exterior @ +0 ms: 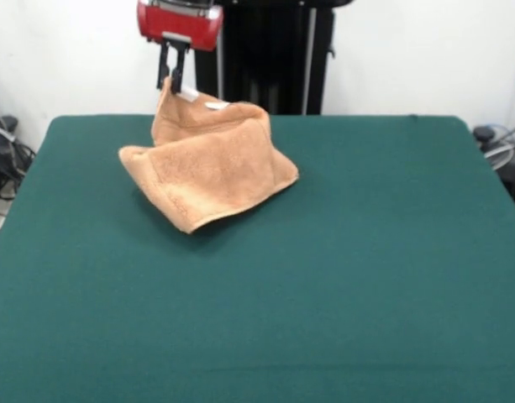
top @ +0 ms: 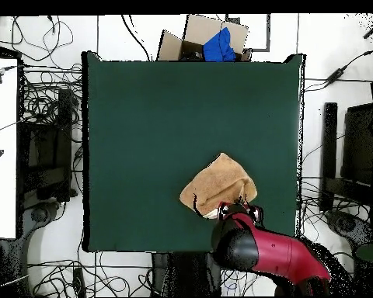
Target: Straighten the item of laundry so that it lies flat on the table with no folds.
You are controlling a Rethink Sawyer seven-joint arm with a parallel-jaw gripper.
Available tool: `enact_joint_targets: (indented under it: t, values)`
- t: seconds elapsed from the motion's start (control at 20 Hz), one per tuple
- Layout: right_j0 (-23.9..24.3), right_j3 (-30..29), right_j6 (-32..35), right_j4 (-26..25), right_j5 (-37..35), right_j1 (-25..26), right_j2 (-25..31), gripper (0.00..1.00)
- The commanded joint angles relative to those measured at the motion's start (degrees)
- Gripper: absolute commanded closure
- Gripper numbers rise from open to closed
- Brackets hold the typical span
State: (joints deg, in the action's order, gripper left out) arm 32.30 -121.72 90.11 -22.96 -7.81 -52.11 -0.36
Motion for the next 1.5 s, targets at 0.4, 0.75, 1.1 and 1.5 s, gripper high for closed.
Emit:
enact_joint_targets:
  t: [0.4,0.75,1.1,1.5]
  values:
    - [-1.1,-4.1,3.2,0.1,-7.0,-3.9,5.4,1.0]
    - [-0.1,-5.2,2.2,0.8,-8.8,-5.9,6.3,1.0]
    - [1.5,-6.4,1.2,1.0,-10.5,-7.5,7.5,1.0]
    - [3.3,-8.5,1.0,1.3,-11.9,-10.0,8.9,1.0]
